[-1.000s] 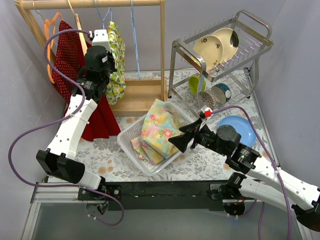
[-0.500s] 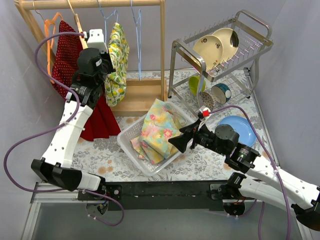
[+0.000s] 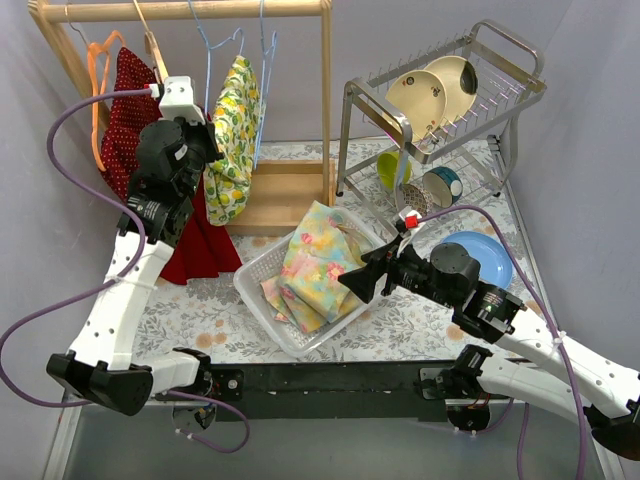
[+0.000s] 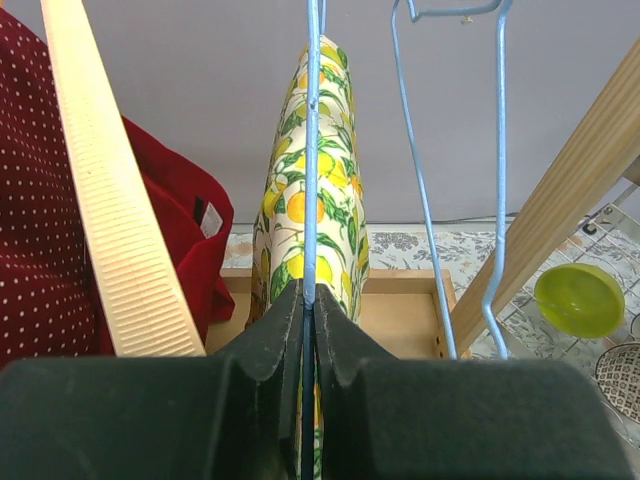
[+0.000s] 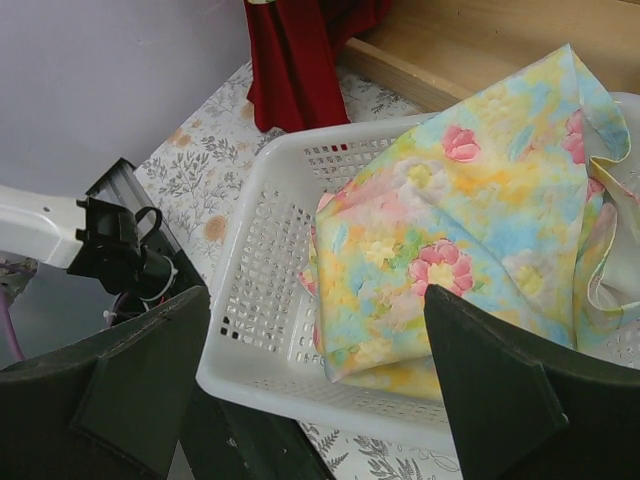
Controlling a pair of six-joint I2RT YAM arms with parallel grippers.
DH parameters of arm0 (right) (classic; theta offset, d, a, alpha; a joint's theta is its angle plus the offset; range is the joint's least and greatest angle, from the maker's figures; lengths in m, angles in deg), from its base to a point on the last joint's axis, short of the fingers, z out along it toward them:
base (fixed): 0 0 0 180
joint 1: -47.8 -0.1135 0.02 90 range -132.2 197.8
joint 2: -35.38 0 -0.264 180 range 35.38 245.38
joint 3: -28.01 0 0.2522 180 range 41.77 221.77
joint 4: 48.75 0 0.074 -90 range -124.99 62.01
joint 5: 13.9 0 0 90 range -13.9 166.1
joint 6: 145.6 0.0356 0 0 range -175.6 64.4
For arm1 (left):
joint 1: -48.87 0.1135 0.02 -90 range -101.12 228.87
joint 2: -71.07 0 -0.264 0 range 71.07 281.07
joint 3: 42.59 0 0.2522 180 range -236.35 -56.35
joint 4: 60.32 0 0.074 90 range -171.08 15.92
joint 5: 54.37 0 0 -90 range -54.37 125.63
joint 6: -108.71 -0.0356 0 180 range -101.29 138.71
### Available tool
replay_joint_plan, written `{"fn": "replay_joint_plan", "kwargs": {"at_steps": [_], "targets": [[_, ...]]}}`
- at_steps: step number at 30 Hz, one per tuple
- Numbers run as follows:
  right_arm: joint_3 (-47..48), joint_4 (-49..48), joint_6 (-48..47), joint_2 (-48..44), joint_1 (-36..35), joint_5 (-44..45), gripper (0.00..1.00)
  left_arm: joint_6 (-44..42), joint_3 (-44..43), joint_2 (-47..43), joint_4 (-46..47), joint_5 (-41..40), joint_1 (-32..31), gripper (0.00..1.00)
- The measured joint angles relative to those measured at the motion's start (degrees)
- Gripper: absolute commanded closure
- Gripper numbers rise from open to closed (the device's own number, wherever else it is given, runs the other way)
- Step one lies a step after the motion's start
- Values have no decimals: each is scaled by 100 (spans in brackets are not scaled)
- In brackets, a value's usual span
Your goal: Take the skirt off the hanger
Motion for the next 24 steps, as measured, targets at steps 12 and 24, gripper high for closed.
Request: {"fn": "replay_joint_plan", "kwargs": {"at_steps": [12, 24], "targets": [[28, 173, 17, 4, 0, 0, 5, -162, -890, 721, 216, 31, -4, 100], [341, 369, -31, 221, 0, -2, 4, -35, -632, -15, -142, 319, -4, 100]]}}
